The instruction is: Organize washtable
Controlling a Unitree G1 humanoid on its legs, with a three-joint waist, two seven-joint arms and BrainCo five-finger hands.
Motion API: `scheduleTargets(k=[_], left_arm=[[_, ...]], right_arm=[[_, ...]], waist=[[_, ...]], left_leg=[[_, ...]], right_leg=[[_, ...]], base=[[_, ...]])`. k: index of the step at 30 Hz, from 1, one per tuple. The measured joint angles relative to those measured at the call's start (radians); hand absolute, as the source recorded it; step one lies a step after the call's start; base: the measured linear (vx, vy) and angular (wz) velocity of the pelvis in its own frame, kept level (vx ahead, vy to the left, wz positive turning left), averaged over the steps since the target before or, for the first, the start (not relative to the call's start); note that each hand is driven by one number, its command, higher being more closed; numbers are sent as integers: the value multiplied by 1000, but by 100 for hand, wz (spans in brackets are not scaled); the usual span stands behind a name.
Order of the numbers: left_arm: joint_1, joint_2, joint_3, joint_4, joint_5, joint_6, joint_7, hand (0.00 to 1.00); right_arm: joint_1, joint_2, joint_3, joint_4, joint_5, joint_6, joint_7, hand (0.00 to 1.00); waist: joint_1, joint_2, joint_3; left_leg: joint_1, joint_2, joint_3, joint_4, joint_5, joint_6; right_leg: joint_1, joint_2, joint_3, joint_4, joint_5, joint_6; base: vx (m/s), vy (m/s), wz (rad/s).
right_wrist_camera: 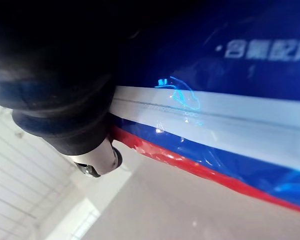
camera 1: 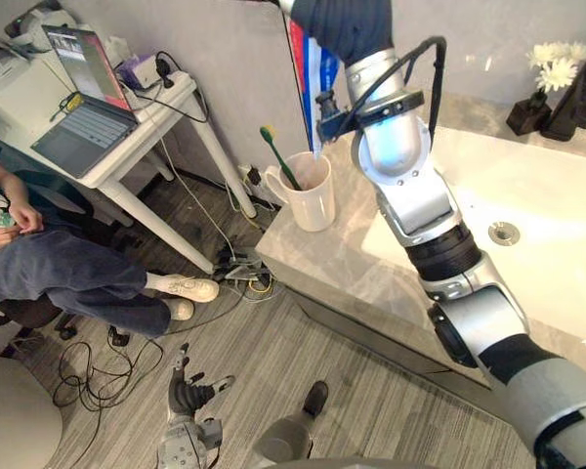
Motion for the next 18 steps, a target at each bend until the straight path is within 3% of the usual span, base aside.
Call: scheduleTargets(k=[9,18], left_arm=[[-5,-1,-1,0,0,-4,12,0],[-8,-7,5,29,1,-4,30,0]], right_arm=[[0,19,7,56,0,8,-4,100],[0,27,7,58,0,10,-5,100]], waist=[[1,-4,3],[1,-31,21]], left_leg=[[0,0,11,0,0,0],[1,0,8,-1,2,3]], right_leg=[[0,0,-1,0,0,0],[6,1,-11,1,0,0]], base=[[-4,2,0],[-44,23,3]])
